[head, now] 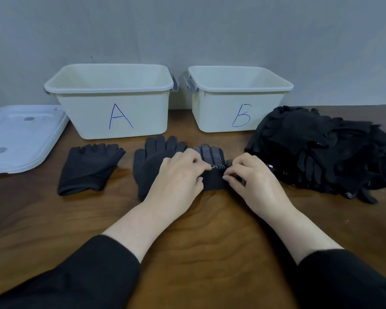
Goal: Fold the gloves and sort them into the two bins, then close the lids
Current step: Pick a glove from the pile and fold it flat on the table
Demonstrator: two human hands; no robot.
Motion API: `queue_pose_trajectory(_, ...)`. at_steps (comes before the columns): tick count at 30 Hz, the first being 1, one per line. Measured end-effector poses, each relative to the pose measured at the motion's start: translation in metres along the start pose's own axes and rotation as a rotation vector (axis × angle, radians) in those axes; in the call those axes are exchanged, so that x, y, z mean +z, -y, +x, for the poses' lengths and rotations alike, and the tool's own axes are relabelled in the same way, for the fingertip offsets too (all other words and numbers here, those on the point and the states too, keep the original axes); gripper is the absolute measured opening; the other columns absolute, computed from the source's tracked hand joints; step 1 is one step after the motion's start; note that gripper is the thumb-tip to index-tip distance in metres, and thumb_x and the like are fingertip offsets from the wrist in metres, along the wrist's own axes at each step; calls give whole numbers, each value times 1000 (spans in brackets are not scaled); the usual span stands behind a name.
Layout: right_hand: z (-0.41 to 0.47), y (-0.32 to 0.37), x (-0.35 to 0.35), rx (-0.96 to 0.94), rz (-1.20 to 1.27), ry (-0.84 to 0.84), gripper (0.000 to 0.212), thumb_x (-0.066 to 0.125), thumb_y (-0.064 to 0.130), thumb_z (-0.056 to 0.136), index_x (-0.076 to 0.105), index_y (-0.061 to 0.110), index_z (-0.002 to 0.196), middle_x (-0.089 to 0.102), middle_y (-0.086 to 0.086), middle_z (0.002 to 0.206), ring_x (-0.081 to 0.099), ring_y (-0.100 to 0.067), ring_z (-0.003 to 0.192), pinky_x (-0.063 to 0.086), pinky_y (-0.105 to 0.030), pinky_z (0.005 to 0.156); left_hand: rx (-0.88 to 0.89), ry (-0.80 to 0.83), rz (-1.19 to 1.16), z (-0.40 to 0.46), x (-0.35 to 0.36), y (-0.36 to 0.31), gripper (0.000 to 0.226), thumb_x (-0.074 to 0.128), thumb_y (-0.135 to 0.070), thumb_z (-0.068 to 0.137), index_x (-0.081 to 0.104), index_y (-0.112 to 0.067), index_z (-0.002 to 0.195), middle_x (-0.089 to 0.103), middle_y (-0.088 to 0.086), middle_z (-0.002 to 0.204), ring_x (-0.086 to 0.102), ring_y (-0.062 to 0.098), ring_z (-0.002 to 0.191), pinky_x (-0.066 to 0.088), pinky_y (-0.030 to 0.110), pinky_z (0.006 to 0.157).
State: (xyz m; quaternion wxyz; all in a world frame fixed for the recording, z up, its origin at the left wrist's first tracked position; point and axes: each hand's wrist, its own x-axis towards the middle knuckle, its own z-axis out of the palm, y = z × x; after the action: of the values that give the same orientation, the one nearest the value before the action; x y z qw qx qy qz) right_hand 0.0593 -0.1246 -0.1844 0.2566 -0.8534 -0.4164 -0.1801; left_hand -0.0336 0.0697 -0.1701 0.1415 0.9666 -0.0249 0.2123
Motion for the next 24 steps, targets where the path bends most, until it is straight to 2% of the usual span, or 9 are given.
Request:
queue_pose_trajectory(2, -1, -2, 2, -40, -59, 32, 15, 66, 27, 94, 77, 17, 96, 60, 9, 106, 54, -16, 94, 48, -44, 78, 89, 77, 46, -2, -3, 0, 29, 57, -20, 97, 71, -28, 122, 59, -8, 132, 49, 18, 121, 32, 39, 100)
queue_pose_trajectory(3, -1, -1, 0, -39, -56, 54, 20, 62, 30, 95, 78, 18, 99, 63, 11, 111, 55, -15, 101, 48, -44, 82, 90, 128, 49, -4, -4, -1, 31, 51, -27, 101, 68, -29, 127, 56, -11, 138, 45, 14, 128, 28, 39, 105)
queue_pose_trajectory(5, -3, 2, -3, -26, -12, 118, 29, 59, 36, 91, 77, 20, 108, 63, 15, 121, 55, -9, 114, 43, -40, 96, 67, 192, 72, -8, -5, -1, 41, 43, -43, 103, 57, -32, 139, 48, -14, 148, 37, 9, 136, 22, 38, 112)
queue_pose_trajectory(8, -3, 0, -5, -6, 67, 207, 39, 67, 31, 85, 69, 26, 124, 58, 22, 133, 48, 0, 128, 31, -33, 108, 59, 234, 125, -10, -6, 0, 51, 40, -54, 101, 45, -33, 148, 40, -16, 155, 30, 8, 142, 18, 40, 116)
queue_pose_trajectory(12, 0, -5, -4, 26, 89, 230, 40, 69, 19, 89, 64, 32, 126, 56, 26, 133, 46, 4, 127, 33, -36, 109, 51, 228, 108, -9, -5, 3, 55, 43, -55, 101, 41, -32, 150, 39, -16, 155, 29, 8, 142, 16, 40, 117)
queue_pose_trajectory(16, 0, -5, -2, 25, 73, 174, 32, 69, 17, 92, 66, 30, 121, 63, 22, 126, 52, 0, 122, 38, -40, 108, 30, 168, 58, -7, -2, 2, 49, 49, -48, 100, 48, -31, 146, 45, -14, 151, 33, 10, 139, 18, 38, 115)
queue_pose_trajectory(19, -2, -3, -6, -1, 90, 129, 28, 69, 19, 93, 68, 29, 119, 66, 22, 118, 56, 0, 117, 41, -42, 106, -5, 101, 16, -7, -4, 2, 34, 53, -42, 100, 59, -34, 133, 57, -16, 136, 44, 9, 129, 26, 35, 110)
queue_pose_trajectory(21, -4, 0, -12, 14, 125, 122, 24, 69, 22, 93, 69, 30, 116, 65, 24, 108, 55, 3, 109, 42, -38, 104, -20, 90, -10, -6, -7, 0, 24, 49, -44, 101, 61, -38, 121, 63, -19, 113, 50, 4, 110, 29, 34, 107)
queue_pose_trajectory(24, -4, 4, -21, 134, 266, 157, 20, 69, 30, 94, 67, 41, 110, 68, 19, 97, 58, -2, 98, 46, -28, 94, -70, 80, -89, -8, -12, -1, 18, 47, -43, 102, 59, -37, 114, 52, -20, 79, 44, 0, 82, 33, 29, 102)
